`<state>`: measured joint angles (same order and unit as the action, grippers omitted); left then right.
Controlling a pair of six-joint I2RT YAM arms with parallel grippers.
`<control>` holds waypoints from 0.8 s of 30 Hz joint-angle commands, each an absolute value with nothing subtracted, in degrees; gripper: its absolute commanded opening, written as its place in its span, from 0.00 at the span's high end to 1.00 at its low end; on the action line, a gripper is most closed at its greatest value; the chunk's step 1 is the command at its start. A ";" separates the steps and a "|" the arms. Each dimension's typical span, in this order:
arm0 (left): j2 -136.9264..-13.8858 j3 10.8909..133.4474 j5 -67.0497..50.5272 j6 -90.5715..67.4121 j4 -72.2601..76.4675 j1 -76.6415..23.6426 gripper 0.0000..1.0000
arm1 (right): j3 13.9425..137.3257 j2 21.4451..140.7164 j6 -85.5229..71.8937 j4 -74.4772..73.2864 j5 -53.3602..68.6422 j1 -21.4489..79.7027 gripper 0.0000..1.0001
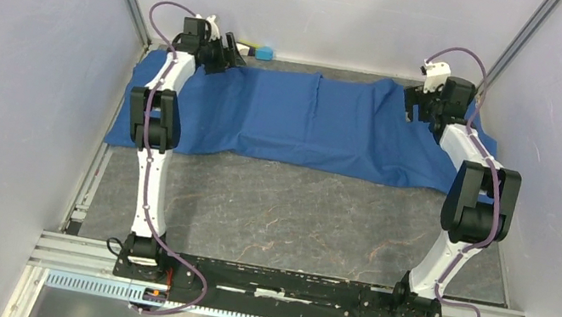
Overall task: Open and lay out the surgical kit
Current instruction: Open the surgical kit at the center of the board.
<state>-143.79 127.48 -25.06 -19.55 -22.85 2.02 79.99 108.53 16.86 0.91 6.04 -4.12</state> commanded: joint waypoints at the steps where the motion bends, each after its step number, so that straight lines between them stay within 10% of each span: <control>1: -140.82 129.37 -29.33 -9.74 -19.42 0.97 0.08 | 77.15 105.43 18.53 -2.28 8.83 -4.10 0.05; 24: -146.72 138.92 -45.67 47.63 -29.87 0.96 0.11 | 71.43 105.21 20.39 -2.78 8.18 -3.78 0.07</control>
